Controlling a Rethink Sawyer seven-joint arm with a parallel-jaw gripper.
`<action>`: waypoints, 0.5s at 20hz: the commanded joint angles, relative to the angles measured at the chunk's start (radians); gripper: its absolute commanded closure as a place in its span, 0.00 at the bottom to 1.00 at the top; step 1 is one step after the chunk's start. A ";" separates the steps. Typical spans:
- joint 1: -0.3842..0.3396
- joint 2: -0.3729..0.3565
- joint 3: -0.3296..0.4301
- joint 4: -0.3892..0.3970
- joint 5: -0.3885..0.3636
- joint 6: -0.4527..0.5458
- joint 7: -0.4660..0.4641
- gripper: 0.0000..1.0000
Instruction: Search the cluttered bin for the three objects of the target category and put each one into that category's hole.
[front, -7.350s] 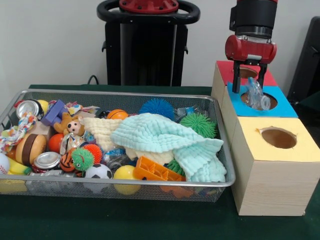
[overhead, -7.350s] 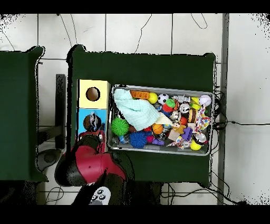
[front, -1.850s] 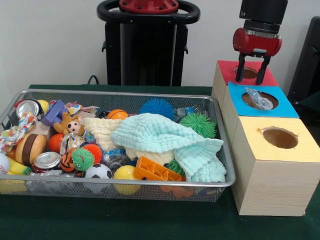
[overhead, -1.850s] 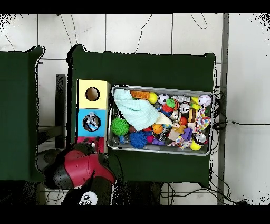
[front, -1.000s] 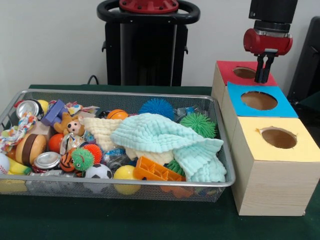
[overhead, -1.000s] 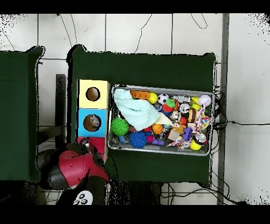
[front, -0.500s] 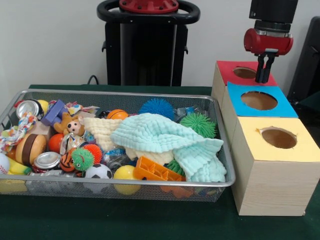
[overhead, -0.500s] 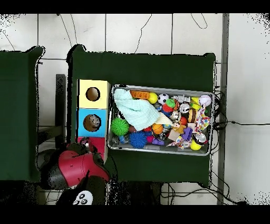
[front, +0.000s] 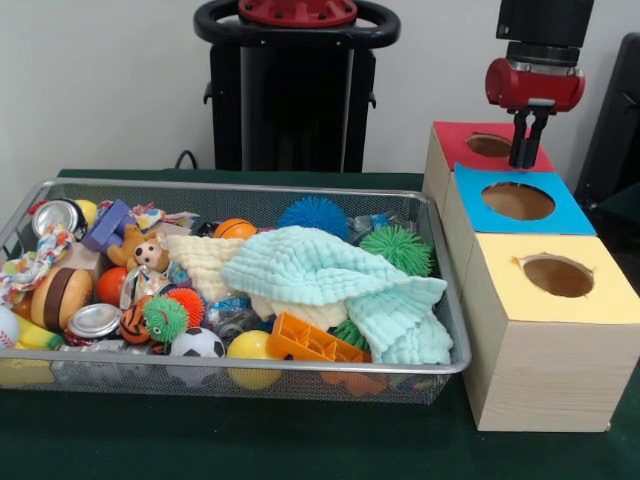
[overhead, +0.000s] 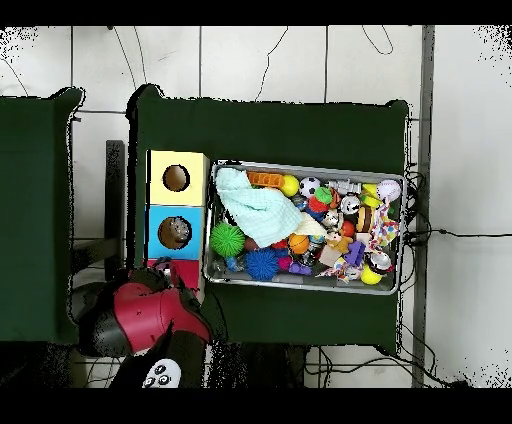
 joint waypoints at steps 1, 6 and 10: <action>-0.009 0.039 0.076 0.015 0.050 -0.027 0.202 1.00; 0.003 0.043 0.064 0.005 0.056 -0.022 0.202 1.00; 0.000 0.043 0.062 0.007 0.050 -0.040 0.200 1.00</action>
